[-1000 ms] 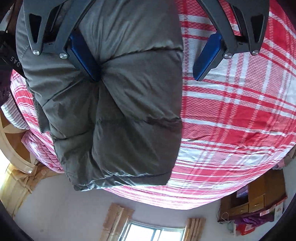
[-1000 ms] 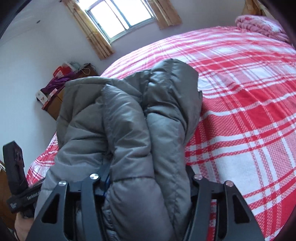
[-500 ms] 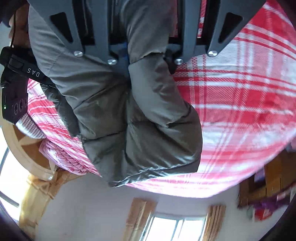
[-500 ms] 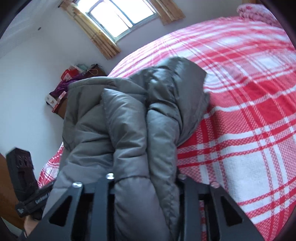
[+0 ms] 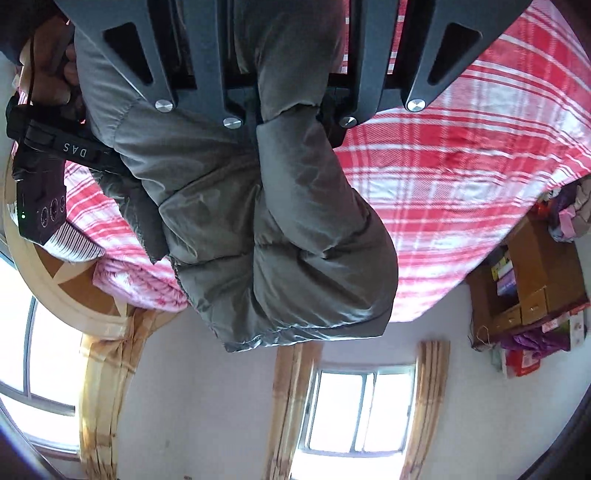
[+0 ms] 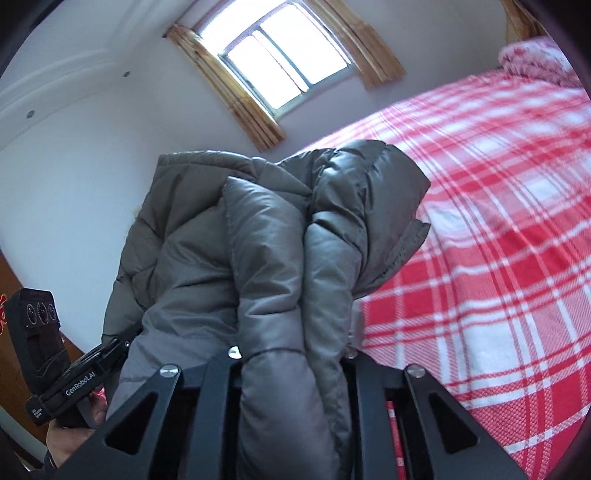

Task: Fold large clothes
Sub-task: 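Lift the jacket bundle with both tools and roll it over, then carry the bundle with both tools and lower it onto the bed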

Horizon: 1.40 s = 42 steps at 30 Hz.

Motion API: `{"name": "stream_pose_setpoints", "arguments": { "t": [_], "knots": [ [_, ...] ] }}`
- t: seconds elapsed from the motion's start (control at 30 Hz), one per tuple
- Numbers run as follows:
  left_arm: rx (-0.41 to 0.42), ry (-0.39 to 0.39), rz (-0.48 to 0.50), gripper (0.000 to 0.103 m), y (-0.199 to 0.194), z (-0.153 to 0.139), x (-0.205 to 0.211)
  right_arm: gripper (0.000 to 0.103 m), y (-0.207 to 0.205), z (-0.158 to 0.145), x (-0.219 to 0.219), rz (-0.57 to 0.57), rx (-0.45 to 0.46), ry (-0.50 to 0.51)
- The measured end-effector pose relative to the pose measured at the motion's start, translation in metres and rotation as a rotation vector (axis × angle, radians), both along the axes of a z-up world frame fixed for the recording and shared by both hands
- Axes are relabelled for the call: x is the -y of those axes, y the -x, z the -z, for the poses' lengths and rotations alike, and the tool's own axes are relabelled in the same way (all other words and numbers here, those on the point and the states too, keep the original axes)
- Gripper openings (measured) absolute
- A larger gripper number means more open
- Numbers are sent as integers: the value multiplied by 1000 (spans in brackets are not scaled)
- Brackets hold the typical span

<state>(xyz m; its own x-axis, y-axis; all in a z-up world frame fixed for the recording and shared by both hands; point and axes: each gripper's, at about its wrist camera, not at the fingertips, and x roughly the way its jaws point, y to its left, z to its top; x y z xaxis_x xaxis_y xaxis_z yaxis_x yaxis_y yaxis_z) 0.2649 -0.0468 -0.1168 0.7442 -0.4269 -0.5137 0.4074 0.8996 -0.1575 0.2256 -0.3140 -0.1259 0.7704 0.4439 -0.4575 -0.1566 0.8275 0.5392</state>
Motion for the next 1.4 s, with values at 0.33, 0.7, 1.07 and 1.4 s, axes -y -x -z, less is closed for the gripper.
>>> {"name": "stream_pose_setpoints", "arguments": {
  "t": [0.33, 0.7, 1.07, 1.4],
  "knots": [
    [50, 48, -64, 18, 22, -25, -64, 19, 0, -46, -52, -91, 93, 4],
    [42, 28, -149, 18, 44, -23, -130, 19, -2, -71, -119, -225, 124, 31],
    [-40, 20, -267, 18, 46, 17, -200, 19, -24, -40, -202, -362, 50, 85],
    [-159, 14, -346, 26, 37, 75, -247, 19, -42, 7, -260, -428, -52, 159]
  ]
}}
